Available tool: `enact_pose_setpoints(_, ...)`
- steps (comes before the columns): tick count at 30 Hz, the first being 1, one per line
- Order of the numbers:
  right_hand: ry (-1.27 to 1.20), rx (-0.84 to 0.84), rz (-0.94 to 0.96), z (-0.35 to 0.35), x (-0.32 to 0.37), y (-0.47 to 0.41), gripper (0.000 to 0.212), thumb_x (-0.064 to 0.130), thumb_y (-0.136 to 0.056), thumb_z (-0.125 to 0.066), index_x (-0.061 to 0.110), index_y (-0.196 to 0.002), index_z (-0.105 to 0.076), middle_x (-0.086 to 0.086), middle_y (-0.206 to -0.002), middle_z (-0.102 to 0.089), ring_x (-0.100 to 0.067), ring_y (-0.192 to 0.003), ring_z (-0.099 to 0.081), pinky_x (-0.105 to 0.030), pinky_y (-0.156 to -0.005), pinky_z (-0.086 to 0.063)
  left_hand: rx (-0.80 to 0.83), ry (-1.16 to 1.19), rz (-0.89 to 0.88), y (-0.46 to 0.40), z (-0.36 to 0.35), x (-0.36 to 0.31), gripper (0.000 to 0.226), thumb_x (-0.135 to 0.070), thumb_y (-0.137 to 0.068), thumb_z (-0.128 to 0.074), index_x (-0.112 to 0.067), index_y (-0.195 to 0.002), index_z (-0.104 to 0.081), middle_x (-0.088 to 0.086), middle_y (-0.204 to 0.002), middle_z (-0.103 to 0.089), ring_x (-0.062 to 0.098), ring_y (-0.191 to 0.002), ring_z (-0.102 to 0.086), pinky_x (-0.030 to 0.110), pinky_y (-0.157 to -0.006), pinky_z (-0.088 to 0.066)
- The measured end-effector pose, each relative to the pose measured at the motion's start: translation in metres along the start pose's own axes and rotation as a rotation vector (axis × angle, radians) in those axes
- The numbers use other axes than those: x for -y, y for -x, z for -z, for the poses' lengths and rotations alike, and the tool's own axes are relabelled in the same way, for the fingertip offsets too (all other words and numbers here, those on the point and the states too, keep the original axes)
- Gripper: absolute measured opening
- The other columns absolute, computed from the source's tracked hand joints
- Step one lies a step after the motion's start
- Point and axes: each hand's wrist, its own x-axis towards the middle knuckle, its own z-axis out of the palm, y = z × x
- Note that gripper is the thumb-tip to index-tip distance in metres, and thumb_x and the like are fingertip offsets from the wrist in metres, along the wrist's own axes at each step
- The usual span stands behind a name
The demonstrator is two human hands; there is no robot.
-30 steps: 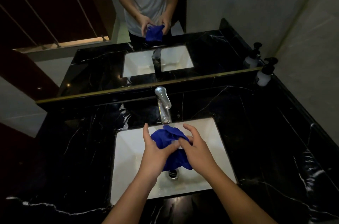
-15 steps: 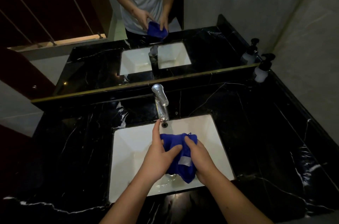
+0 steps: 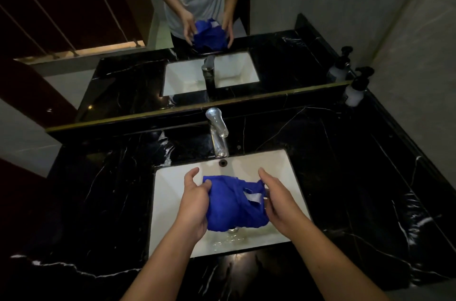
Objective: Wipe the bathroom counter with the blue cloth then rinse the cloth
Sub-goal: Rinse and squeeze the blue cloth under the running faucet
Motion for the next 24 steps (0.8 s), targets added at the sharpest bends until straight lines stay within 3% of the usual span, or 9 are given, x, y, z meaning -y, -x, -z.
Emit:
enact_pose_setpoints(2, 0.046, 0.084, -0.049, 0.004, -0.007, 0.001, 0.079, 0.066, -0.076, -0.071, 0.027, -0.139, -0.042, -0.013, -0.138, -0.059, -0.034, -0.120, -0.063, -0.054, -0.099, -0.054, -0.027, -0.085, -0.018, -0.002, 0.000, 0.000, 0.048, -0.011, -0.107, -0.040, -0.038, -0.146, -0.033, 0.013, -0.110, -0.066, 0.030, -0.093, -0.066, 0.048, -0.081, -0.061)
enact_pose_setpoints(4, 0.217, 0.152, -0.027, 0.004, -0.013, 0.004, 0.111, 0.069, -0.059, -0.082, 0.046, -0.149, -0.021, -0.005, -0.151, -0.042, -0.029, -0.127, -0.056, -0.052, -0.104, -0.051, -0.043, -0.179, -0.038, -0.002, -0.001, 0.000, 0.050, -0.010, -0.105, -0.038, -0.038, -0.146, -0.030, 0.010, -0.101, -0.066, 0.028, -0.089, -0.065, 0.050, -0.088, -0.058)
enact_pose_setpoints(7, 0.525, 0.174, -0.006, -0.004, -0.023, 0.006, 0.126, 0.053, -0.059, -0.090, 0.051, -0.149, -0.002, 0.003, -0.147, -0.034, -0.025, -0.127, -0.053, -0.042, -0.106, -0.049, -0.073, -0.432, -0.179, 0.001, -0.004, 0.003, 0.052, -0.011, -0.104, -0.037, -0.034, -0.150, -0.026, 0.009, -0.085, -0.066, 0.024, -0.076, -0.062, 0.041, -0.074, -0.055)
enact_pose_setpoints(10, 0.585, 0.071, 0.006, -0.009, -0.030, 0.002, 0.099, 0.025, -0.078, -0.081, 0.042, -0.146, -0.011, -0.001, -0.137, -0.046, -0.023, -0.111, -0.061, -0.040, -0.097, -0.055, -0.111, -0.693, -0.393, 0.002, -0.006, 0.011, 0.053, -0.010, -0.105, -0.037, -0.033, -0.151, -0.025, 0.007, -0.068, -0.061, 0.022, -0.061, -0.059, 0.033, -0.055, -0.045)
enact_pose_setpoints(14, 0.229, -0.070, -0.017, 0.001, -0.036, -0.013, 0.071, 0.003, -0.087, -0.071, 0.029, -0.142, -0.035, -0.007, -0.121, -0.064, -0.028, -0.105, -0.067, -0.046, -0.091, -0.059, -0.049, -0.725, -0.508, -0.005, -0.001, 0.024, 0.054, -0.013, -0.108, -0.037, -0.041, -0.153, -0.026, 0.006, -0.064, -0.061, 0.020, -0.056, -0.059, 0.022, -0.049, -0.042)
enact_pose_setpoints(17, -0.032, -0.162, -0.082, -0.002, -0.053, -0.028, 0.058, 0.004, -0.091, -0.068, 0.016, -0.143, -0.045, -0.014, -0.126, -0.064, -0.031, -0.103, -0.068, -0.041, -0.077, -0.061, -0.094, -0.505, -0.377, -0.014, 0.003, 0.040, 0.050, -0.016, -0.109, -0.036, -0.042, -0.151, -0.031, 0.011, -0.085, -0.066, 0.023, -0.076, -0.065, 0.022, -0.066, -0.052)
enact_pose_setpoints(20, -0.099, -0.158, -0.117, -0.014, -0.064, -0.041, 0.042, 0.009, -0.095, -0.061, 0.008, -0.137, -0.055, -0.016, -0.122, -0.071, -0.036, -0.102, -0.072, -0.043, -0.075, -0.062, -0.094, -0.239, -0.204, -0.014, -0.001, 0.043, 0.051, -0.022, -0.109, -0.041, -0.055, -0.147, -0.033, 0.016, -0.118, -0.065, 0.029, -0.100, -0.067, 0.045, -0.090, -0.058)
enact_pose_setpoints(22, -0.111, -0.146, -0.079, -0.020, -0.062, -0.044, 0.038, 0.007, -0.095, -0.060, 0.001, -0.132, -0.055, -0.023, -0.120, -0.070, -0.040, -0.102, -0.071, -0.045, -0.079, -0.061, -0.018, -0.008, -0.110, -0.016, 0.000, 0.042, 0.064, -0.019, -0.103, -0.058, -0.054, -0.150, -0.031, 0.011, -0.124, -0.067, 0.030, -0.099, -0.074, 0.048, -0.080, -0.062)
enact_pose_setpoints(24, -0.074, -0.184, -0.041, -0.019, -0.056, -0.052, 0.041, 0.007, -0.095, -0.062, 0.012, -0.133, -0.048, -0.022, -0.124, -0.065, -0.038, -0.102, -0.070, -0.048, -0.085, -0.060, 0.115, 0.225, -0.027, -0.026, 0.003, 0.037, 0.086, -0.009, -0.094, -0.069, -0.054, -0.153, -0.026, 0.011, -0.130, -0.065, 0.034, -0.096, -0.076, 0.046, -0.069, -0.063)
